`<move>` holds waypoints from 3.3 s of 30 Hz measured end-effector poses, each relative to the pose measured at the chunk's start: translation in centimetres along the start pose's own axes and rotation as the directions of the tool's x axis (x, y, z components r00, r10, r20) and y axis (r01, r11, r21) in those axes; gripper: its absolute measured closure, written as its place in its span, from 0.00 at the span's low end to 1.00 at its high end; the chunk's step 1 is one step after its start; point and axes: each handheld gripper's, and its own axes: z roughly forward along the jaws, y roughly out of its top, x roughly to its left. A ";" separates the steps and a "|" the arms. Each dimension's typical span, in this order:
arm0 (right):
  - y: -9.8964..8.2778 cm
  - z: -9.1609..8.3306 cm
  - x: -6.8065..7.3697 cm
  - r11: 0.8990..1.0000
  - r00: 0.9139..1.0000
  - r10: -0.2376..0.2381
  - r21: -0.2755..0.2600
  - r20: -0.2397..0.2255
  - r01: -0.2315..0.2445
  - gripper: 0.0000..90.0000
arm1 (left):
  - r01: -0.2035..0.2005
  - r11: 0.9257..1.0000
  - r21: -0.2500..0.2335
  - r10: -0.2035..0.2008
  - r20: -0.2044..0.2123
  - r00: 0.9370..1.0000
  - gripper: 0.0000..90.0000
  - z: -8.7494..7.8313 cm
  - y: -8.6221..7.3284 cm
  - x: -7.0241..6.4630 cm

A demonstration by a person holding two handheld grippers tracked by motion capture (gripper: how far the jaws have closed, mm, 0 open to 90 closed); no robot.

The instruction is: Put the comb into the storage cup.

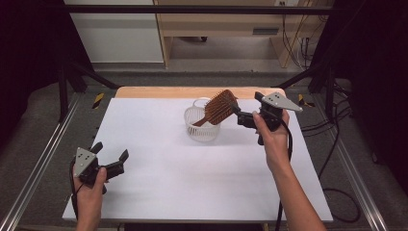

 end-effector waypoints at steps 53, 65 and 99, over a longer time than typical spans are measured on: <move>0.0 -2.1 -0.8 0.996 0.997 -0.069 -0.047 0.030 0.071 0.05 | -0.002 1.000 -0.002 0.002 0.022 1.000 0.01 0.0 0.0 0.0; -0.1 -3.2 -1.2 0.996 0.998 -0.057 -0.059 0.040 0.059 0.04 | 0.001 1.000 -0.005 -0.001 0.037 0.999 0.01 -0.1 0.1 0.1; -1.2 -6.8 -2.9 0.998 0.996 -0.033 -0.047 0.087 0.037 0.03 | -0.042 0.999 -0.014 0.043 0.069 0.997 0.01 -2.4 0.3 -0.8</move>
